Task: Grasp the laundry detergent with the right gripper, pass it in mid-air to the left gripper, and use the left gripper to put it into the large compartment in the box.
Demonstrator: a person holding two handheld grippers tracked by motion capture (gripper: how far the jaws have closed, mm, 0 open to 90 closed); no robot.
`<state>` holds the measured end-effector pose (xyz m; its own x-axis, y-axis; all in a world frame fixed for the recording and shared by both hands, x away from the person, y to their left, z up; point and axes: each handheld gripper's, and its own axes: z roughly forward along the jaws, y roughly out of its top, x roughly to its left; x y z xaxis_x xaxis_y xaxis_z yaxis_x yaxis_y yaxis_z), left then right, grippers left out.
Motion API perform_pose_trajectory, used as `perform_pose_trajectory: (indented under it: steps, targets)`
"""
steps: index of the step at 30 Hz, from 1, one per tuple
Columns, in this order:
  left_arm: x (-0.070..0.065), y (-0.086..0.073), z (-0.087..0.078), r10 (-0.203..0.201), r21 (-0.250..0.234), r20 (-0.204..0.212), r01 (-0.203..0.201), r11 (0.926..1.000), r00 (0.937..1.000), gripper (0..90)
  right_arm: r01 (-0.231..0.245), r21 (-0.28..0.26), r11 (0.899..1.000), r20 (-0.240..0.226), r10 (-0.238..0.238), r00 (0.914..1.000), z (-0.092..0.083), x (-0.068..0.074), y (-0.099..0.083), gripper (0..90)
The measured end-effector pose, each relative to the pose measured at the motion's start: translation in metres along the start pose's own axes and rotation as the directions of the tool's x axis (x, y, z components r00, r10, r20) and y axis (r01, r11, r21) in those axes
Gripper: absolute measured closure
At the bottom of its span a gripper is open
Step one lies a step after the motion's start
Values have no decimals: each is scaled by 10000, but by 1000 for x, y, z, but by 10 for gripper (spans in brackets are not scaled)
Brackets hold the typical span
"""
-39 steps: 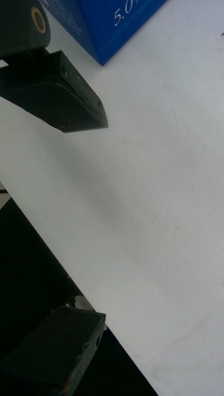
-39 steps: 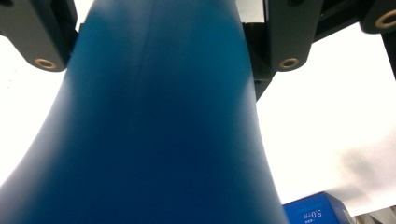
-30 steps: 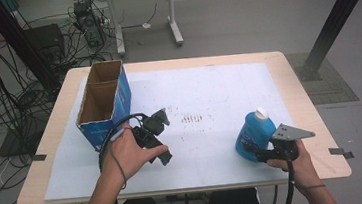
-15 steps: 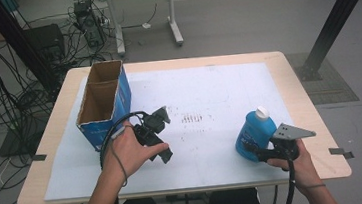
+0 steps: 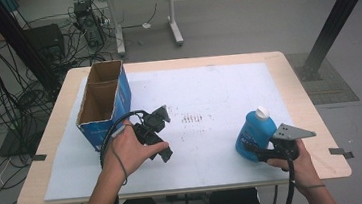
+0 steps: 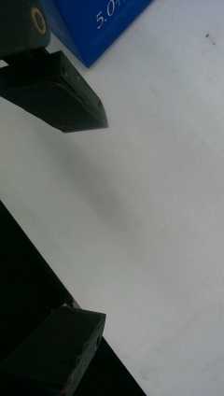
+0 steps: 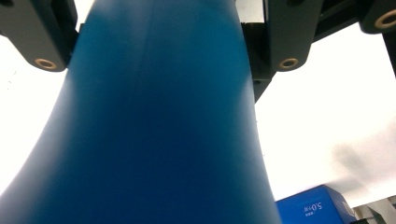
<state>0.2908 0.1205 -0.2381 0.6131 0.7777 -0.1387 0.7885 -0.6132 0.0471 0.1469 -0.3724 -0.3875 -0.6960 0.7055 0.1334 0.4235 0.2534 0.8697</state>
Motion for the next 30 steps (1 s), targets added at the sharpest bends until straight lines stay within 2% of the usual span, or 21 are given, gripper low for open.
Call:
perform_pose_trajectory:
  steps: [16, 25, 30]
  targets:
    - [-2, 1, -5, 148, -109, -17, -148, 9998, 9999, 75, 23, 77, 10000, -35, -23, 10000, 0, -1, 2, 419]
    - [-4, -3, -12, 406, -334, -83, -408, 9986, 9991, 75, 52, 159, 9999, 39, -52, 10000, 2, -3, 6, 420]
    - [-2, -7, -16, 754, -427, -119, -758, 9962, 9971, 75, 125, 207, 9997, -39, -124, 9999, 5, -6, 10, 420]
